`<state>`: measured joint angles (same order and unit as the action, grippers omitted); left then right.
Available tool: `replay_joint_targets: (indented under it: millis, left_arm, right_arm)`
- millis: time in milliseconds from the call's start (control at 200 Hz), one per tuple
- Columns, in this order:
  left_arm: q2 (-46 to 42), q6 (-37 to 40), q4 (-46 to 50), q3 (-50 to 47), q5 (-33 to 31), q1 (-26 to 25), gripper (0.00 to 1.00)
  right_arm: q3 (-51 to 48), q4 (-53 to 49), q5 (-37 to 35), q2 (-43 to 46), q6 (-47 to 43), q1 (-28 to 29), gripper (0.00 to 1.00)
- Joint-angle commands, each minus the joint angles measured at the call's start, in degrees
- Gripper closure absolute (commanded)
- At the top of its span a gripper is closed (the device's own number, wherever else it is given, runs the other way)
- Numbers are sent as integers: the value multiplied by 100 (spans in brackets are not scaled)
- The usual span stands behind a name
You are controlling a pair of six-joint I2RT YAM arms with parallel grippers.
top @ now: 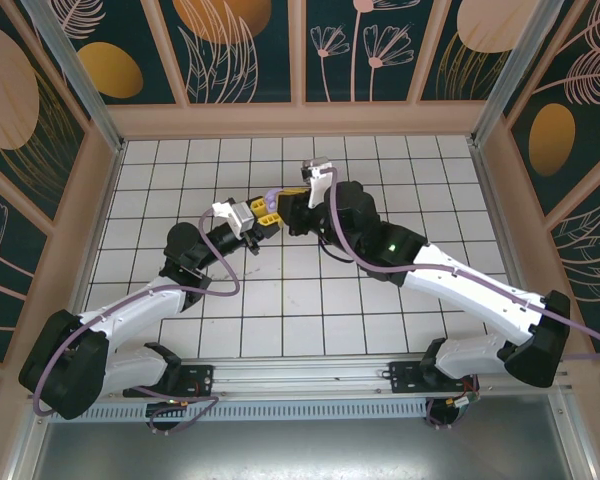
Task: Insert the wireless bluetooth earbuds into the charging case
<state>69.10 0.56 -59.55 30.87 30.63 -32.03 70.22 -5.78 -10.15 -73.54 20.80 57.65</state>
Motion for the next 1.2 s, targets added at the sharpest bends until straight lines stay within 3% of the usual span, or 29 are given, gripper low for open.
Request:
replay_joint_targets:
  millis: [0, 110, 315, 561, 736, 986, 1196]
  left_arm:
    - [-90, -108, -214, 215, 6, -31, 100]
    - [-67, -104, -214, 228, -3, -26, 100]
    - [-13, -157, -220, 187, 20, -31, 100]
    - [127, -201, -284, 72, 28, -31, 100]
    - [275, -72, -308, -17, 21, -31, 100]
    - [359, 258, -173, -29, 25, -39, 100]
    - [404, 346, -57, 56, 42, -40, 100]
  right_arm:
    - [-139, -73, 10, -124, -344, 160, 84]
    - [-187, -195, -155, -146, -319, 212, 82]
    - [141, -248, -441, 120, -243, 143, 51]
    - [996, -700, -27, 314, -85, -217, 45]
    - [1843, -1610, 847, -362, 188, -856, 54]
    - [2517, -2456, 1785, -1387, 284, -1267, 84]
    - [2488, -2705, 2263, -1631, 258, -1261, 90]
